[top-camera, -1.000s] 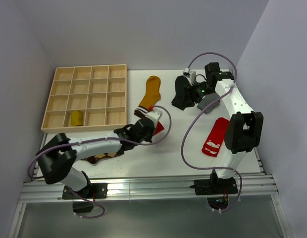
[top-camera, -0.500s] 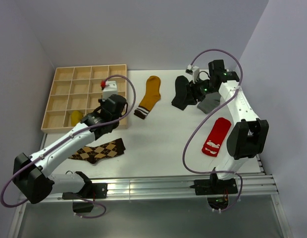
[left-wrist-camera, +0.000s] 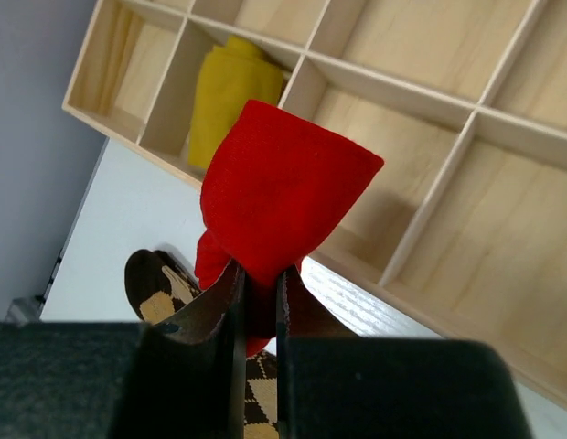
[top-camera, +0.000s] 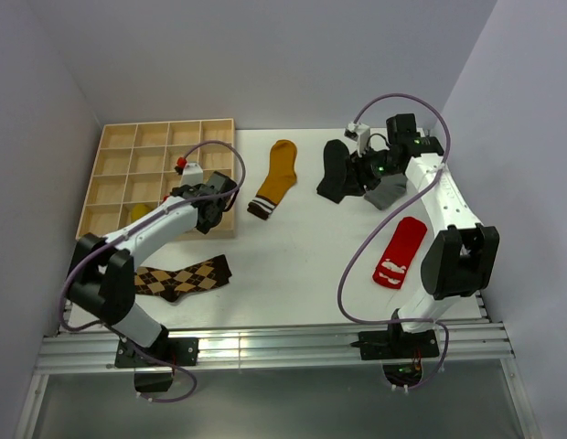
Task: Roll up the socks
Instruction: Place the sock in the storage box.
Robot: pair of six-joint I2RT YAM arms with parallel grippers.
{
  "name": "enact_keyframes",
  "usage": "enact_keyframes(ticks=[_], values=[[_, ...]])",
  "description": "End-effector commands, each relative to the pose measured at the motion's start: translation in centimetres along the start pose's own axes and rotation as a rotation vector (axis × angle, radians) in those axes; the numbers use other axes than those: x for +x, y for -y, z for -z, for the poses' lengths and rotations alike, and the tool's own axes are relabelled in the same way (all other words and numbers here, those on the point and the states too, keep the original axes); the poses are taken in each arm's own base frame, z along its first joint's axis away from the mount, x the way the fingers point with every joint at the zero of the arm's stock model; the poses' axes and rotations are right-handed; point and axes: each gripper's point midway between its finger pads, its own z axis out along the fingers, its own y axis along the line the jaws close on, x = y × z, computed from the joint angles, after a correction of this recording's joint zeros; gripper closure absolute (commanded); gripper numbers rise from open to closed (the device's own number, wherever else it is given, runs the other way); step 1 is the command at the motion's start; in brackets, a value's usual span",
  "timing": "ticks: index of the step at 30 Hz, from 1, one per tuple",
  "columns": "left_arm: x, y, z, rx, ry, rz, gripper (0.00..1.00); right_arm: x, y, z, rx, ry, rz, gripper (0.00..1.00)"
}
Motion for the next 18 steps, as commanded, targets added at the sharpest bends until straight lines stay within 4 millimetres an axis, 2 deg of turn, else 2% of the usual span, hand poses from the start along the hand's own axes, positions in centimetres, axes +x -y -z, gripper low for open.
enact_keyframes(ticks=[1, 5, 17, 18], values=[[-0.6, 0.6, -0.7, -0.018, -0.019, 0.065, 1.00, -0.6, -0.3, 1.2, 0.029, 0.038, 0.051, 0.47], [0.4, 2.4, -2.2, 0.026, -0.058, 0.052, 1.00, 0.6, -0.4, 0.8, 0.031, 0.018, 0.055, 0.48], [3.1, 6.2, -6.1, 0.158, -0.189, 0.055, 1.00, 2.0, -0.2, 0.7, 0.045, -0.009, 0.070, 0.48], [2.8, 6.4, -6.4, 0.173, -0.185, 0.071, 0.99, 2.1, -0.2, 0.8, 0.051, -0.011, 0.072, 0.48]])
